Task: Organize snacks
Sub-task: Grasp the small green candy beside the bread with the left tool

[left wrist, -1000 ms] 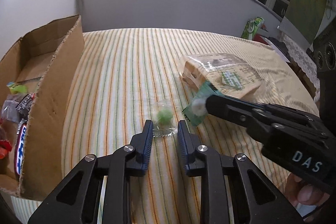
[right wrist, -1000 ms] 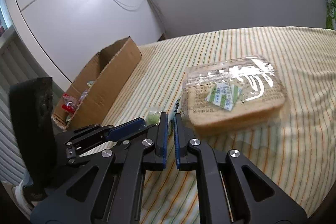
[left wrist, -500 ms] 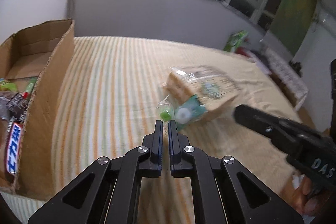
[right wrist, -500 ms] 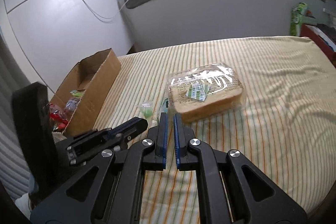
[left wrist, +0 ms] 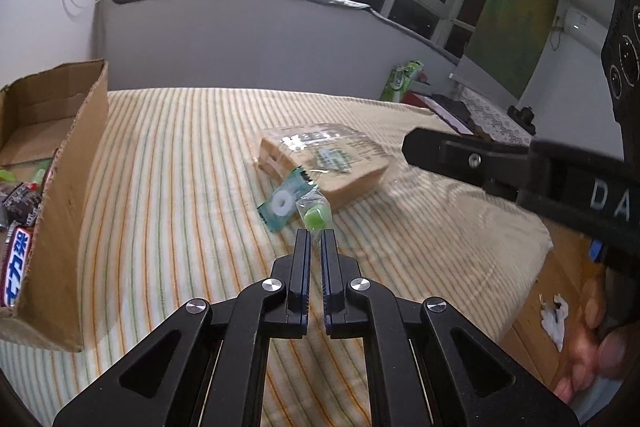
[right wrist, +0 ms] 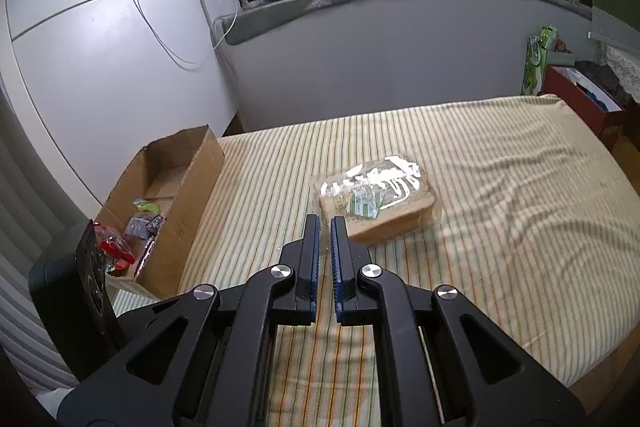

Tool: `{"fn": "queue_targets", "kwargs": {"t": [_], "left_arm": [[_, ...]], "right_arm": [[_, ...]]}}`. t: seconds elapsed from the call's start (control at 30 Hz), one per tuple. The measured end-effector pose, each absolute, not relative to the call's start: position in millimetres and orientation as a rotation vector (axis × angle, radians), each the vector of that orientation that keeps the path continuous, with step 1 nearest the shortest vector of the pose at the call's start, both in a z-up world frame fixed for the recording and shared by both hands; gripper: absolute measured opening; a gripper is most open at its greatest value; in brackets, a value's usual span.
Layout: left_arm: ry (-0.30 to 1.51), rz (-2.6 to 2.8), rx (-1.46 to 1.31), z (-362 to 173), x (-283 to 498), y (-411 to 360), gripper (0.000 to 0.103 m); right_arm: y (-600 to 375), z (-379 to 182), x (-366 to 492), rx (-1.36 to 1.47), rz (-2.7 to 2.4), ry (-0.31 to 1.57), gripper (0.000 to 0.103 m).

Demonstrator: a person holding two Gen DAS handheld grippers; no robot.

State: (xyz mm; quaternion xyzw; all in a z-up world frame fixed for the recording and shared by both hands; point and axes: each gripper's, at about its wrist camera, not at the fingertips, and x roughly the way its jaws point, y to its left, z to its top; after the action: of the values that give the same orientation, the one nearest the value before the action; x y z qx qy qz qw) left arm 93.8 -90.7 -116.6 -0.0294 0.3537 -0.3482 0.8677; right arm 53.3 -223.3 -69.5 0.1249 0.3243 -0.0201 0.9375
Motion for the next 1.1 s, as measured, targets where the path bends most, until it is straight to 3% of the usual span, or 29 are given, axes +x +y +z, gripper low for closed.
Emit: {"fn": "queue_targets", "kwargs": {"t": [0.73, 1.1], "left_arm": [[0.628, -0.714, -0.138, -70.3, 71.3, -58.6, 0.003], [0.395, -0.746, -0.242, -30.2, 36.7, -6.8, 0.003]], "right_arm": [[-207.4, -34.1, 22.9, 0.235, 0.021, 0.564, 0.006], [-180.2, 25.0, -13.0, 0.177, 0.117, 0.398, 0.006]]}}
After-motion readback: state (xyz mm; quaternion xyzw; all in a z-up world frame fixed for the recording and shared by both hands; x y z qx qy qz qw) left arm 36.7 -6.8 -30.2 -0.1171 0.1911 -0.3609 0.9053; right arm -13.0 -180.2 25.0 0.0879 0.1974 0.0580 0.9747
